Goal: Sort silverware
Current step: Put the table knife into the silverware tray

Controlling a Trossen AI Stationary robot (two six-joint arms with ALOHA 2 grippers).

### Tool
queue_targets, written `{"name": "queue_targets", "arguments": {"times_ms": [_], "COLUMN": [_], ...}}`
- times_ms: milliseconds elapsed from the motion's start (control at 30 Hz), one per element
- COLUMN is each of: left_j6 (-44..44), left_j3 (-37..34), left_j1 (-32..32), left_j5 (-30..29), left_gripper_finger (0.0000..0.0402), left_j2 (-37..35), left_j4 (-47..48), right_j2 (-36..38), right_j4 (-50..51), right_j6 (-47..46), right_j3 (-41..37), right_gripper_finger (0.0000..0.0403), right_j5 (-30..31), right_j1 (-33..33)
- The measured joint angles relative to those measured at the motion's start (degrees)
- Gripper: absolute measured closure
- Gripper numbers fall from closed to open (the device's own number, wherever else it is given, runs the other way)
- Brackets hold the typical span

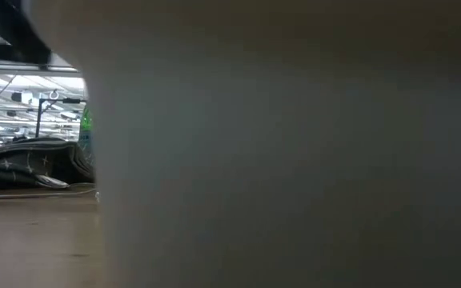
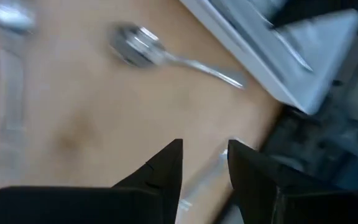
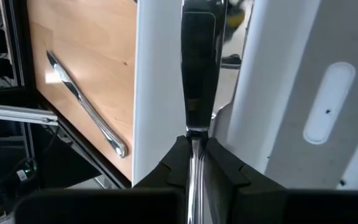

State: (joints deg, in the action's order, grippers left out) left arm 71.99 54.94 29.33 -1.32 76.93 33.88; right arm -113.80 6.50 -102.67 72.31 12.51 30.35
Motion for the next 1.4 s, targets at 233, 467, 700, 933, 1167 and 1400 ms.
{"name": "queue_targets", "arguments": {"times_ms": [233, 467, 700, 933, 1167, 1400], "left_j6": [17.4, 31.2, 49.4, 59.5, 61.2, 63.1], "left_j3": [0.0, 0.0, 0.0, 0.0, 0.0, 0.0], "left_j1": [11.4, 18.9, 23.7, 25.5, 25.4, 25.2], "left_j5": [-3.8, -5.9, -5.9, -5.6, -5.3, -5.7], "left_gripper_finger": [0.0286, 0.0286, 0.0286, 0.0286, 0.0286, 0.0286], "left_j2": [0.0, 1.6, 7.9, 16.8, 19.8, 19.8], "left_j4": [-5.4, -6.5, -14.0, -20.5, -18.3, -10.1], "right_j2": [0.0, 0.0, 0.0, 0.0, 0.0, 0.8], "right_j4": [0.0, -0.2, -0.7, -0.9, -2.2, -7.4], "right_j6": [2.4, 2.5, 5.5, 7.5, 8.8, 13.6], "right_j3": [0.0, 0.0, 0.0, 0.0, 0.0, 0.0], "right_gripper_finger": [0.0322, 0.0292, 0.0296, 0.0297, 0.0297, 0.0297], "right_j5": [0.0, -0.2, -3.6, -4.2, -4.7, -5.1], "right_j1": [0.0, -0.1, -0.1, -0.1, 0.0, 0.0]}}
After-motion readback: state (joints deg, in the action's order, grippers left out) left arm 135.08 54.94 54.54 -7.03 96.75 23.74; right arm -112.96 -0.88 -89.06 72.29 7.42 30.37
